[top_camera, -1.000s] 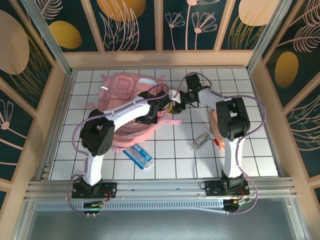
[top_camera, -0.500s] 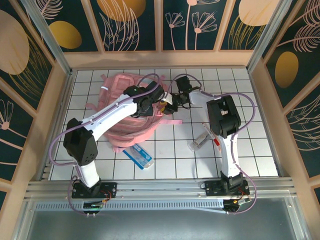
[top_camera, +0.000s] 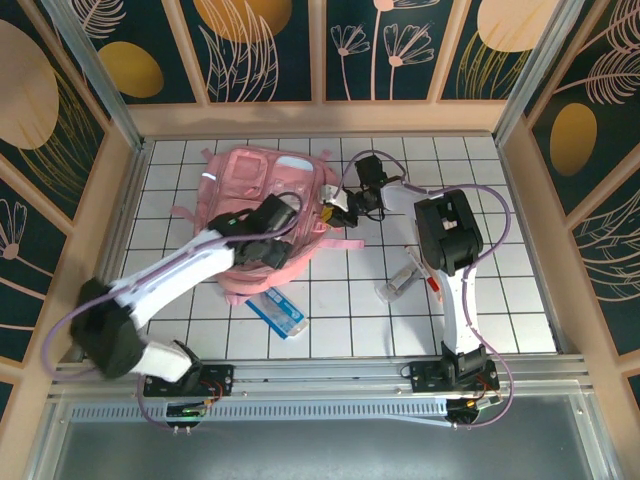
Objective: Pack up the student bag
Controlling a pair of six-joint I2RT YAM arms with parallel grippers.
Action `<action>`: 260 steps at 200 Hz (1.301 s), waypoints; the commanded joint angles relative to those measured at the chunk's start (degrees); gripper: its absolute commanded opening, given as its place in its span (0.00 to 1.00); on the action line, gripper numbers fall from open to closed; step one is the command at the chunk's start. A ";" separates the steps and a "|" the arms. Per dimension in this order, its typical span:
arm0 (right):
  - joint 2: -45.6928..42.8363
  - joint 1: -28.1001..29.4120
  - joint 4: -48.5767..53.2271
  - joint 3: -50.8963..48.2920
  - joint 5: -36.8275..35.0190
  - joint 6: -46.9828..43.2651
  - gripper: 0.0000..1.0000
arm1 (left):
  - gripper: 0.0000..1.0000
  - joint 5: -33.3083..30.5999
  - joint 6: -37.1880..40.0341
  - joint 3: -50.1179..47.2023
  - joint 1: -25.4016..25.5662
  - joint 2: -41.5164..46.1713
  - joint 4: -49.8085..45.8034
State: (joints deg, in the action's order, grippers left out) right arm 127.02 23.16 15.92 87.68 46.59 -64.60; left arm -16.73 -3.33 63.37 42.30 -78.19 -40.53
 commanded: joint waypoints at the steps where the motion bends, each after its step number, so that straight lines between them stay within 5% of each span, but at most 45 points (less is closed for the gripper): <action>1: -2.17 -0.46 0.04 -0.66 2.71 -0.05 0.20 | 0.72 3.83 23.27 -8.76 -0.61 11.12 16.69; 46: -2.04 -0.41 -5.70 -1.63 0.61 4.74 0.31 | 0.77 12.68 40.79 -13.83 -5.29 13.93 17.61; 88: -1.94 0.06 -9.35 -3.38 0.26 6.27 0.36 | 0.87 3.90 44.99 -15.25 -5.48 9.55 20.13; 171: -0.74 0.71 -10.15 -2.61 1.50 5.98 0.41 | 0.78 -2.09 44.73 -11.30 -7.65 -2.16 12.49; 214: 0.24 1.12 -8.46 -1.37 3.94 5.81 0.27 | 0.64 -3.10 44.96 -8.73 -8.24 -7.83 10.46; 260: -0.63 1.18 -10.23 -3.15 3.51 6.33 0.24 | 0.56 -5.40 46.59 -8.13 -8.36 -11.60 13.87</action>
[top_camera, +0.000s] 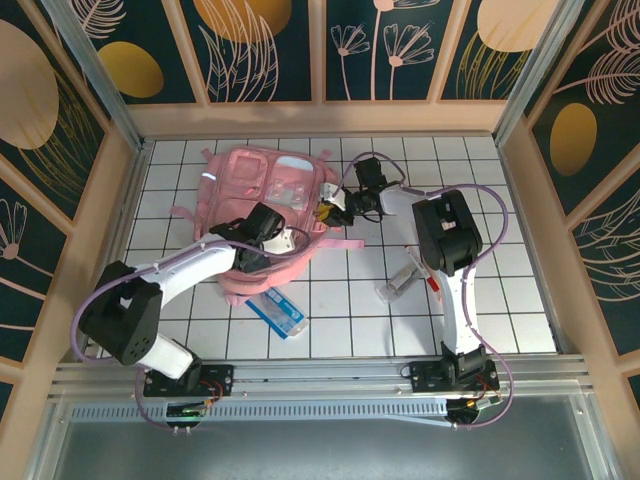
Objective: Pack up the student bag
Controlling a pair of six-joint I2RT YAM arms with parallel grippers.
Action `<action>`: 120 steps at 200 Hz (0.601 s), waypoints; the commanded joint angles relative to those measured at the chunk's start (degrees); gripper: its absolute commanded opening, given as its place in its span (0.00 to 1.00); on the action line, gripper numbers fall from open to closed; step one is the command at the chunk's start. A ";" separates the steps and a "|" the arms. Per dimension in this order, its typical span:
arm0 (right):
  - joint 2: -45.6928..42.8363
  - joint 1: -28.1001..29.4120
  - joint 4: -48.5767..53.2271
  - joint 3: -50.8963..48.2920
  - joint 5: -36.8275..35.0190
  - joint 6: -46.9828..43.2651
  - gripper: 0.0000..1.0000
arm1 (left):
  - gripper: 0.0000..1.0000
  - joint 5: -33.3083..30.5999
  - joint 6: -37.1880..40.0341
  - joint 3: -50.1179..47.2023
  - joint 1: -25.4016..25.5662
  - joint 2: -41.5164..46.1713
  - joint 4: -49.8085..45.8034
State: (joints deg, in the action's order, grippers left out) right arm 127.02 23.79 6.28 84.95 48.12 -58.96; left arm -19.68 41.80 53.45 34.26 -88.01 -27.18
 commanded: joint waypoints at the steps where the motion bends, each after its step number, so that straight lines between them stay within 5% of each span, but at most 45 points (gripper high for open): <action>1: -0.59 0.55 -0.58 -0.45 1.94 0.69 0.24 | 0.55 -2.46 1.49 1.86 -0.28 -1.85 0.62; 24: -1.20 0.55 -1.32 -1.56 1.98 0.43 0.19 | 0.41 -2.29 1.23 4.85 -0.30 -4.09 0.79; 60: -1.80 0.38 -2.50 -2.72 2.51 0.40 0.16 | 0.00 -5.11 2.14 5.77 -0.32 -6.92 2.39; 120: -2.96 -0.23 -0.59 -1.94 3.43 -0.37 0.00 | 0.00 -0.99 -3.79 10.21 -0.34 -4.44 0.58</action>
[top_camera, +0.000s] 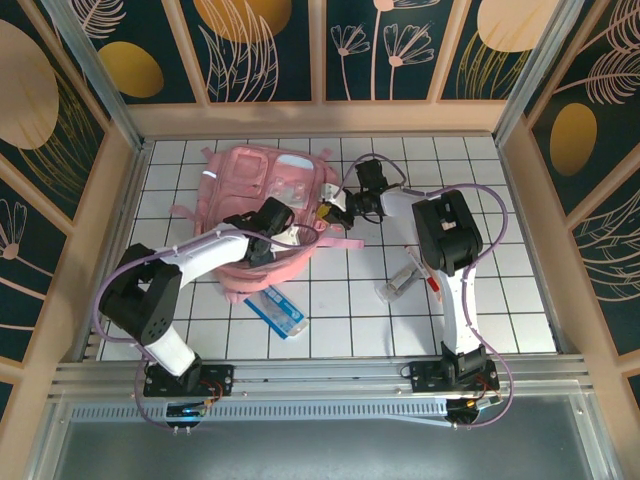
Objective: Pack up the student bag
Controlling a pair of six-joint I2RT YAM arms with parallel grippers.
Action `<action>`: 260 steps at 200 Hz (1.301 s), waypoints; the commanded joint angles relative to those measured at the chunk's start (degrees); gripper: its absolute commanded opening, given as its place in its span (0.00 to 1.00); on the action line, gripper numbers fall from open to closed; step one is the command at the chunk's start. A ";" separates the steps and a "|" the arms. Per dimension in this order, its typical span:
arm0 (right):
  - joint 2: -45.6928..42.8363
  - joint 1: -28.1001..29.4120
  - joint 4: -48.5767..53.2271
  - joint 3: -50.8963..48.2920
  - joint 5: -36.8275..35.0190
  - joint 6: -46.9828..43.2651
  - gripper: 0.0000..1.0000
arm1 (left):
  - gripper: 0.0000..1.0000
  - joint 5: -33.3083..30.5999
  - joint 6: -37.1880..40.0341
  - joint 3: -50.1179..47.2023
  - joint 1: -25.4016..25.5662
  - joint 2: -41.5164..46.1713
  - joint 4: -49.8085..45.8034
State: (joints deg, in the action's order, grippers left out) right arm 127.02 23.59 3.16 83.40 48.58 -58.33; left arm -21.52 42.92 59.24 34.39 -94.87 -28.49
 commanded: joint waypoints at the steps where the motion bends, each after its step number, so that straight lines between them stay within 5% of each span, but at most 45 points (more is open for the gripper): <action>1: -3.03 -0.04 2.68 -0.32 2.95 -1.04 0.00 | 0.00 0.94 -5.10 4.63 -0.51 2.46 1.65; 75: -11.13 -0.20 15.42 0.02 2.63 0.49 0.00 | 0.00 4.16 -18.83 12.05 -0.60 3.33 -4.23; 118: -16.10 0.41 25.14 -2.44 -5.06 -0.52 0.00 | 0.00 5.83 -26.02 16.47 -1.21 1.80 -7.49; 172: -23.28 2.87 20.79 -11.82 -3.60 6.43 0.00 | 0.00 10.05 -36.23 22.21 -1.77 -0.66 -10.47; 260: -35.49 10.70 3.74 -18.54 -3.80 36.24 0.00 | 0.00 24.74 -53.82 24.17 -1.71 -1.61 -13.72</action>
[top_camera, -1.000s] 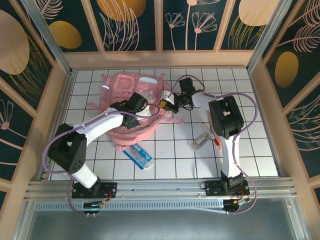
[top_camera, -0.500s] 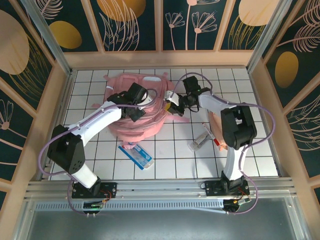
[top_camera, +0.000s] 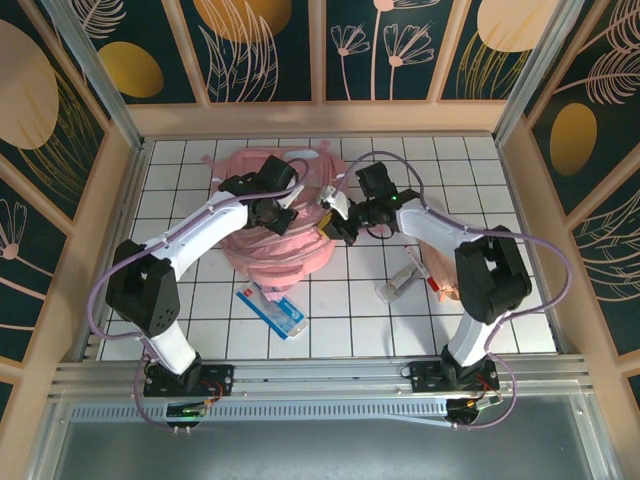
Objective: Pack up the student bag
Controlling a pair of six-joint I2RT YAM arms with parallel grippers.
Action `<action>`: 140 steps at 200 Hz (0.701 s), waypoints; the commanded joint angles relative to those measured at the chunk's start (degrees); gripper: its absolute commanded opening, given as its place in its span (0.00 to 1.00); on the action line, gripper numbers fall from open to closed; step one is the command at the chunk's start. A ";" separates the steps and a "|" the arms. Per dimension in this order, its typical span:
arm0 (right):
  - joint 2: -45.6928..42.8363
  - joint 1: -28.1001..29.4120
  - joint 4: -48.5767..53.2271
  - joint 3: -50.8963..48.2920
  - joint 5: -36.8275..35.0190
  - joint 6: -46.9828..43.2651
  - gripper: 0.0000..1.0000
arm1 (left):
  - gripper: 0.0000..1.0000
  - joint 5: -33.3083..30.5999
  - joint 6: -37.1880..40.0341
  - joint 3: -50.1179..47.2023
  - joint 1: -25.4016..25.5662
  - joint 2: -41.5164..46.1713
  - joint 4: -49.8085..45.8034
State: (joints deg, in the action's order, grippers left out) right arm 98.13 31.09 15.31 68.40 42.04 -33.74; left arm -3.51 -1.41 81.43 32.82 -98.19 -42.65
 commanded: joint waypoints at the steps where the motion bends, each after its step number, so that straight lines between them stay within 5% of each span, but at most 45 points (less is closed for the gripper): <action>1: -6.59 3.20 -8.42 -3.55 2.73 11.65 0.00 | 0.00 6.96 -9.66 2.07 -0.17 1.66 0.41; 46: -12.58 4.55 -14.18 -11.10 3.73 21.53 0.00 | 0.00 14.11 -17.77 2.76 -0.04 2.24 3.03; 140: -9.02 6.90 -12.15 -11.09 -2.49 36.37 0.00 | 0.00 19.02 -35.33 4.00 -0.08 1.22 15.81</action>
State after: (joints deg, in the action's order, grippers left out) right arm 88.03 36.21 4.89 57.43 39.31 -3.27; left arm 11.64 -27.92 82.52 32.95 -97.56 -37.01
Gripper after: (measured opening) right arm 0.049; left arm 0.048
